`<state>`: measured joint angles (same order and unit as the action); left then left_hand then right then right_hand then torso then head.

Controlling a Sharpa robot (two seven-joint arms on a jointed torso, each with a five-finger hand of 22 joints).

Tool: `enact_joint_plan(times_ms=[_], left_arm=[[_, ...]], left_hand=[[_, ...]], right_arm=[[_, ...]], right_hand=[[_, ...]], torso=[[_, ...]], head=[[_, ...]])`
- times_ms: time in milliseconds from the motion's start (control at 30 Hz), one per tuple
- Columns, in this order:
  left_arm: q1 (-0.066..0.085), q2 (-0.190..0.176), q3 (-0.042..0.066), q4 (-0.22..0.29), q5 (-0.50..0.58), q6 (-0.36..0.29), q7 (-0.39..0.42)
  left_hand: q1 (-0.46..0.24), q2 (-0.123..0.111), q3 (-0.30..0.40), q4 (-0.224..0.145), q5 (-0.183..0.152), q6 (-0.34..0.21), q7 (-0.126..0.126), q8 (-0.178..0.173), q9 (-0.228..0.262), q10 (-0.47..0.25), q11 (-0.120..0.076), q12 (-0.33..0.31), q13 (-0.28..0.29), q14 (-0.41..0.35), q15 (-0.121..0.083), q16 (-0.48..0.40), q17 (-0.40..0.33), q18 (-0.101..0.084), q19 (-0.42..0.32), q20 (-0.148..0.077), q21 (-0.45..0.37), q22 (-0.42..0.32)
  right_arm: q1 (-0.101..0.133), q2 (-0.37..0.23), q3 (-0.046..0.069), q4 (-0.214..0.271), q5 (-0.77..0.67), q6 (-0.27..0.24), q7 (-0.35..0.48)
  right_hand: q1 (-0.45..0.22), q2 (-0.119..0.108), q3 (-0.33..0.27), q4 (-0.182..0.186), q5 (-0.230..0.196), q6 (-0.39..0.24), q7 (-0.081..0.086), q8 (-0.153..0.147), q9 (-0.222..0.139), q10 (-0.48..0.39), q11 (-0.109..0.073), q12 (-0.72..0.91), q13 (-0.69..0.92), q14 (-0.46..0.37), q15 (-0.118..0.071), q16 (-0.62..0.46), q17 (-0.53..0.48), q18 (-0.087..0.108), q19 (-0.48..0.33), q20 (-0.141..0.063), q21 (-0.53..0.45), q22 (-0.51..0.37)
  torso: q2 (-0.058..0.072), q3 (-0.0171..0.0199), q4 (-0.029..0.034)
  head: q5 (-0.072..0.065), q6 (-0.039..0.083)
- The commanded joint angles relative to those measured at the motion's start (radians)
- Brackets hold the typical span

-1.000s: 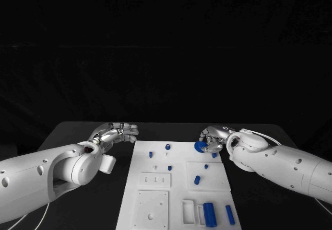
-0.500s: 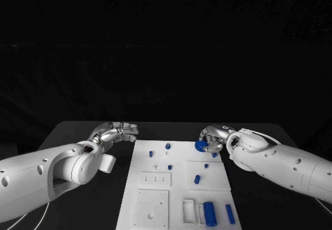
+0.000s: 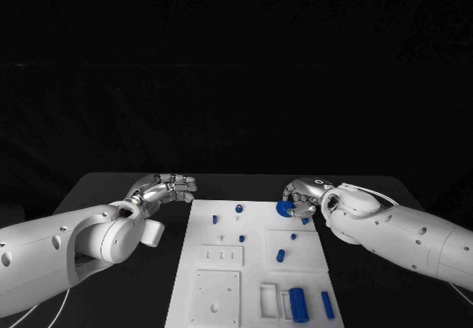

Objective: Assemble the parts on the task board

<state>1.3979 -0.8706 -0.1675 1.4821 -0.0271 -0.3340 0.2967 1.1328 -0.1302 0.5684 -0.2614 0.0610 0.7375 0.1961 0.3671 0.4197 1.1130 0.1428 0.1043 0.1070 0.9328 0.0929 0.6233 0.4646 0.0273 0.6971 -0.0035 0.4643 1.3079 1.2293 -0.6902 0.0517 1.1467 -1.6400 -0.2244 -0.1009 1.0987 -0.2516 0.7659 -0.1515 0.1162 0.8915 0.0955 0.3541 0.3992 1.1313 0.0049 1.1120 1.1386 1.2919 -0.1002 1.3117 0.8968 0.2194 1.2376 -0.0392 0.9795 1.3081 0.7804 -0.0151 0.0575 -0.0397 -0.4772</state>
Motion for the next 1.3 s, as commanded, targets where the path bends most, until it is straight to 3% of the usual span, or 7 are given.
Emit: enact_joint_plan(times_ms=[33, 633, 1033, 1300], left_arm=[[0.003, 0.000, 0.001, 0.002, -0.005, 0.008, 0.005], [0.003, 0.001, 0.001, 0.000, -0.005, 0.005, 0.006], [0.003, 0.002, 0.001, -0.001, -0.005, 0.003, 0.008], [0.003, 0.002, 0.001, 0.004, -0.005, 0.003, 0.008]], left_hand=[[-0.009, 0.002, 0.001, -0.006, 0.001, 0.004, 0.004, -0.006, -0.001, 0.003, 0.005, -0.006, -0.002, 0.001, -0.002, -0.005, 0.001, -0.001, 0.002, -0.006, 0.005, 0.018], [-0.009, 0.003, 0.002, -0.006, 0.001, 0.004, 0.004, -0.006, -0.001, 0.003, 0.005, -0.007, -0.002, 0.002, -0.002, -0.005, 0.002, -0.001, 0.002, -0.006, 0.006, 0.018], [-0.009, 0.003, 0.002, -0.007, 0.001, 0.004, 0.004, -0.007, -0.001, 0.004, 0.005, -0.008, -0.002, 0.002, -0.003, -0.006, 0.002, -0.001, 0.002, -0.006, 0.006, 0.018], [-0.009, 0.003, 0.002, -0.007, 0.001, 0.004, 0.004, -0.007, -0.001, 0.003, 0.006, -0.009, -0.002, 0.002, -0.003, -0.006, 0.002, -0.001, 0.002, -0.006, 0.006, 0.018]], right_arm=[[-0.007, 0.004, -0.005, 0.006, -0.059, 0.000, -0.010], [-0.008, -0.015, -0.004, 0.117, -0.233, -0.143, -0.061], [-0.007, -0.005, -0.004, 0.228, -0.324, -0.173, -0.091], [-0.007, 0.039, -0.007, 0.246, -0.370, -0.170, -0.110]], right_hand=[[-0.010, 0.000, -0.008, 0.000, -0.004, 0.086, 0.013, -0.001, 0.020, 0.001, -0.008, 0.003, -0.001, -0.001, -0.009, -0.007, 0.002, 0.042, 0.000, 0.004, 0.003, 0.017], [-0.015, -0.023, -0.009, 0.038, -0.033, 0.106, 0.007, 0.003, 0.026, 0.014, -0.014, 0.002, -0.006, 0.006, -0.015, -0.012, 0.011, 0.042, 0.018, -0.003, 0.018, 0.019], [-0.006, -0.037, 0.000, 0.051, -0.039, 0.111, 0.005, 0.003, 0.027, 0.018, -0.016, 0.000, -0.008, 0.007, -0.016, -0.014, 0.015, 0.042, 0.019, -0.006, 0.021, 0.019], [-0.003, -0.042, 0.005, 0.058, -0.050, 0.112, 0.005, 0.001, 0.027, 0.020, -0.016, -0.002, -0.009, 0.008, -0.016, -0.016, 0.016, 0.042, 0.018, -0.006, 0.022, 0.019]], torso=[[0.000, 0.0002, 0.0005], [0.001, 0.0006, 0.0004], [0.000, -0.0006, 0.0015], [0.001, -0.0020, 0.0027]], head=[[0.000, 0.001], [0.005, 0.005], [0.012, 0.009], [0.019, 0.009]])
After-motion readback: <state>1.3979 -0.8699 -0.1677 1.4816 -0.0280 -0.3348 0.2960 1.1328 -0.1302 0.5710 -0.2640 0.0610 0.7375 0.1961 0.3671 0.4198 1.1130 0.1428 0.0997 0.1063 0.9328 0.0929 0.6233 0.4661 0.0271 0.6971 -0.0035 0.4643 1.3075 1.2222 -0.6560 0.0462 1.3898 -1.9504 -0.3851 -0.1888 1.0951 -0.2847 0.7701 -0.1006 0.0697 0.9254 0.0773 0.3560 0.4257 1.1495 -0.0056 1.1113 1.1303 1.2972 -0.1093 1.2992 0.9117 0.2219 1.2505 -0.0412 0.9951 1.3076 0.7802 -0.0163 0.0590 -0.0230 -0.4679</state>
